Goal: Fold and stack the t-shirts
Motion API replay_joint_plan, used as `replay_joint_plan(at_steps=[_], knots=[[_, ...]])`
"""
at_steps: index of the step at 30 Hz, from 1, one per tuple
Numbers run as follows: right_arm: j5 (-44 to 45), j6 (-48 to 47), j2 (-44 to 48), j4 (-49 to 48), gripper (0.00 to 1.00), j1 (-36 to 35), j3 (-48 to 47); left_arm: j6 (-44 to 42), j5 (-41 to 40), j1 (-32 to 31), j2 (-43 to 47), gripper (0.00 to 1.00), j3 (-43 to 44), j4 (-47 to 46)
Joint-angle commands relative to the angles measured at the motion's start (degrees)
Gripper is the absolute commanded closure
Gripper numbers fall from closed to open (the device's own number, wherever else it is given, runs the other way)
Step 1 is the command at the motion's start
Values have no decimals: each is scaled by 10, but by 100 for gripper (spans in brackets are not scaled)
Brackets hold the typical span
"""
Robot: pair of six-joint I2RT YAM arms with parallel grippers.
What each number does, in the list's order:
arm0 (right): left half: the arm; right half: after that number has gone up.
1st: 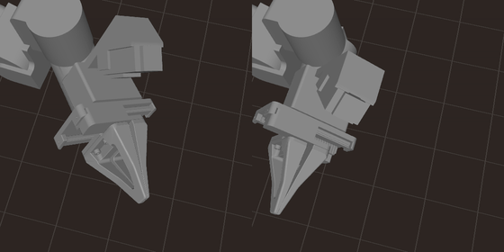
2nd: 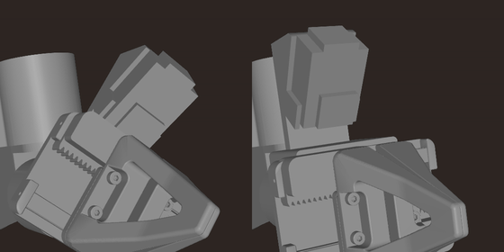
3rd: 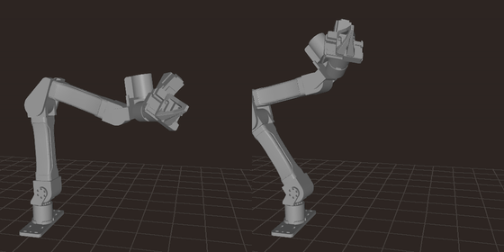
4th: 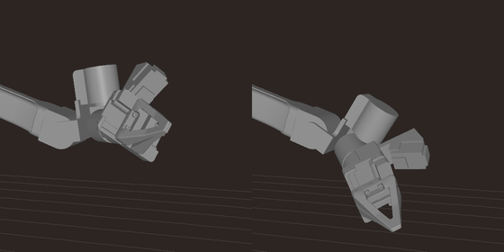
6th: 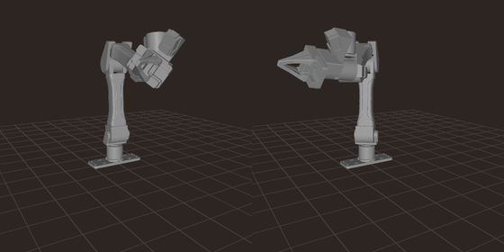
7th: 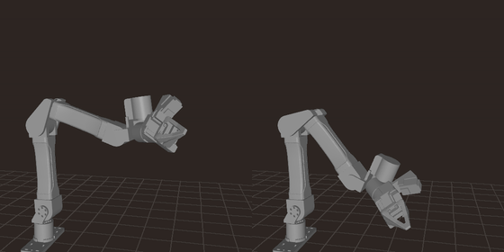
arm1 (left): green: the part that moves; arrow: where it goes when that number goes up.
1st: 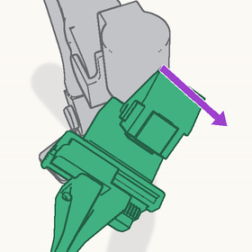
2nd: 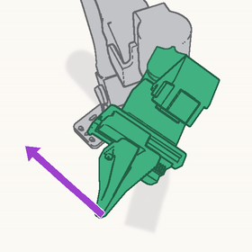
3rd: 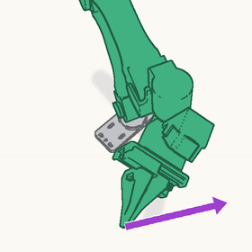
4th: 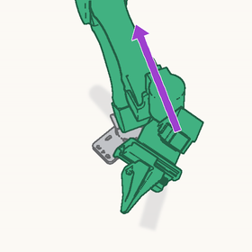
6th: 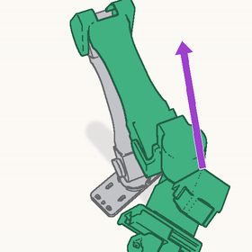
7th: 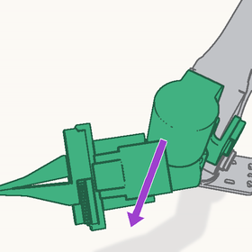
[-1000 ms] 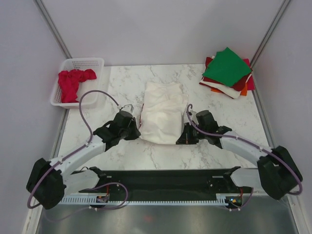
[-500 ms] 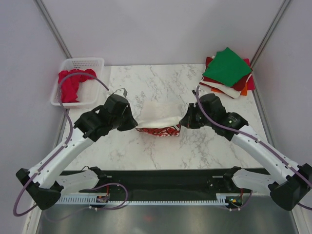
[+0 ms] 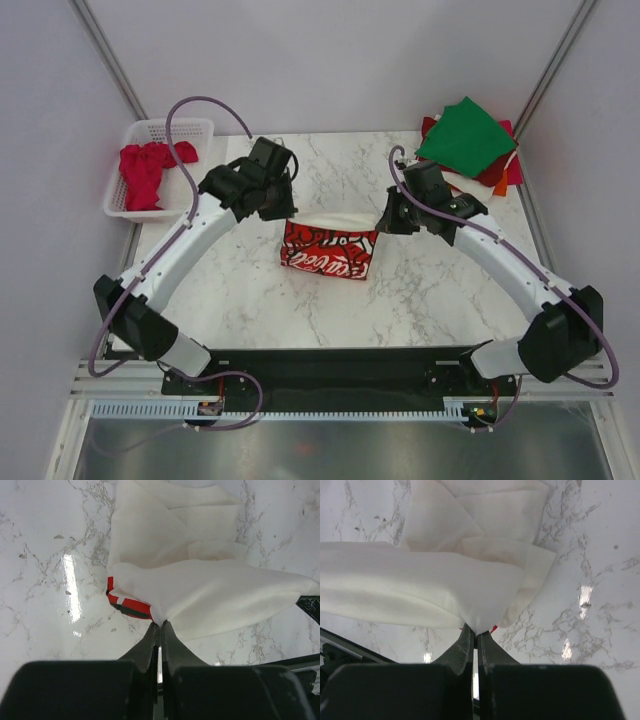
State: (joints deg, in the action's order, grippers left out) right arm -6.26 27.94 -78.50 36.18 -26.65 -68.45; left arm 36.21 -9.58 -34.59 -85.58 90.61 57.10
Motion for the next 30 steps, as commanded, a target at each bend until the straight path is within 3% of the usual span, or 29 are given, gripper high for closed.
replay_joint_plan(at_steps=[1,4,5,6,7,8,9,10,12,13,17,21,24,27,28,30], knots=[[-16,-27,-73,-16,99,35,-59,-67,32,64,-67,95,78,6],[-27,-20,-196,-25,57,76,-141,-95,89,129,-195,88,148,8],[-25,-11,-267,-25,27,88,-170,-111,138,144,-301,86,232,11],[-19,-9,-306,-18,20,101,-253,-119,166,173,-355,81,289,29],[-2,-5,-346,20,16,127,-306,-126,195,185,-422,64,438,50],[5,-1,-411,35,11,140,-355,-131,253,195,-483,57,531,84],[5,4,-436,51,11,149,-445,-128,274,210,-580,49,621,125],[6,4,-455,84,11,157,-484,-121,293,217,-585,46,652,109],[6,0,-458,93,10,157,-525,-116,312,226,-525,43,589,68],[10,-3,-445,80,10,149,-518,-118,306,226,-500,41,512,21],[4,-9,-338,19,9,120,-418,-126,270,225,-407,41,410,-19],[-116,11,-257,-97,14,68,-226,-135,225,203,-327,49,299,-23],[-168,39,-224,-174,25,34,-136,-134,158,174,-268,54,213,-28],[-255,87,-219,-270,48,8,-72,-109,148,153,-202,60,69,-91],[-289,105,-227,-312,61,4,-62,-99,167,150,-181,60,43,-110],[-291,106,-237,-321,72,-3,-49,-89,181,143,-175,63,1,-156]])
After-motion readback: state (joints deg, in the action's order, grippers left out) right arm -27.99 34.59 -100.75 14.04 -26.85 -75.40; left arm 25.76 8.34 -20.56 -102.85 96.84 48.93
